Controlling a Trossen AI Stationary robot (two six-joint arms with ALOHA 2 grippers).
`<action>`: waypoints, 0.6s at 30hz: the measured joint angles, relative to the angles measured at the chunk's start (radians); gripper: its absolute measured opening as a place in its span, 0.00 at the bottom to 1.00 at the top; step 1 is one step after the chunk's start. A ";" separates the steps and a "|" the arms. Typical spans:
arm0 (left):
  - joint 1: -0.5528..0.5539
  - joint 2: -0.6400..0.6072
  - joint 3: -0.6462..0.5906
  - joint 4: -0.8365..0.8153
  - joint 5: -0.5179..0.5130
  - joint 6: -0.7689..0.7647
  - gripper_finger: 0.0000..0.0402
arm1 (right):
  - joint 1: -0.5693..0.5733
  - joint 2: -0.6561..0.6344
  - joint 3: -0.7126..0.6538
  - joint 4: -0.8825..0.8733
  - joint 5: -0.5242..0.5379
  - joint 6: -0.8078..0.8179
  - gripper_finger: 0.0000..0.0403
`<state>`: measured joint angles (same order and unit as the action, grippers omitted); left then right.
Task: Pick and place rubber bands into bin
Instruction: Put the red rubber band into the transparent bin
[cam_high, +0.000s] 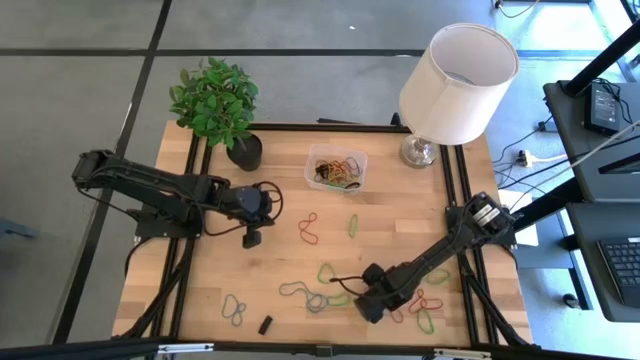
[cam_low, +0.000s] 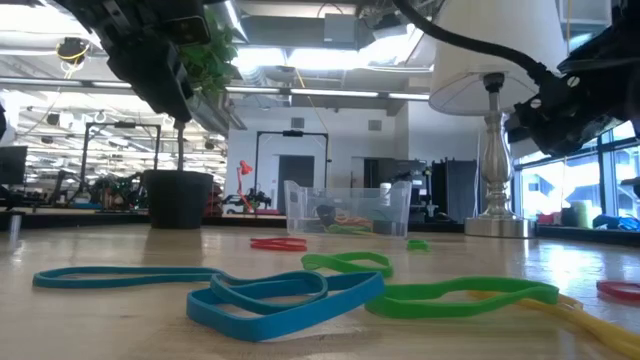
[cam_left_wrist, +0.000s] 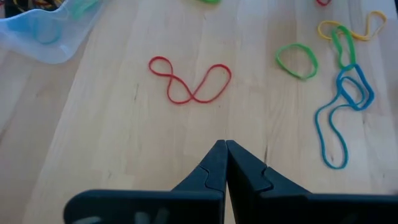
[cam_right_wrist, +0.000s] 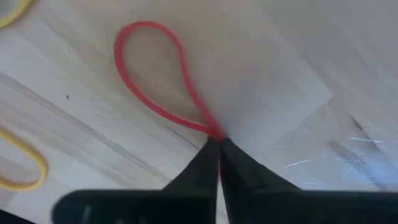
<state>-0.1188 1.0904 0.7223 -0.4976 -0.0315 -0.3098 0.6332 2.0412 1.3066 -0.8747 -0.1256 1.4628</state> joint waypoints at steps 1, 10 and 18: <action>-0.002 0.000 0.000 0.000 0.000 -0.001 0.00 | -0.004 -0.006 0.001 0.002 0.003 0.002 0.02; -0.004 0.000 0.000 0.001 -0.002 0.042 0.00 | -0.058 -0.172 0.097 -0.089 0.309 -0.001 0.01; -0.002 0.000 0.000 0.015 -0.070 0.034 0.00 | -0.222 -0.272 0.223 -0.248 0.462 -0.224 0.00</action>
<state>-0.1211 1.0908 0.7223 -0.4826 -0.1017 -0.2756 0.4113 1.7691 1.5298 -1.1227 0.3362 1.2389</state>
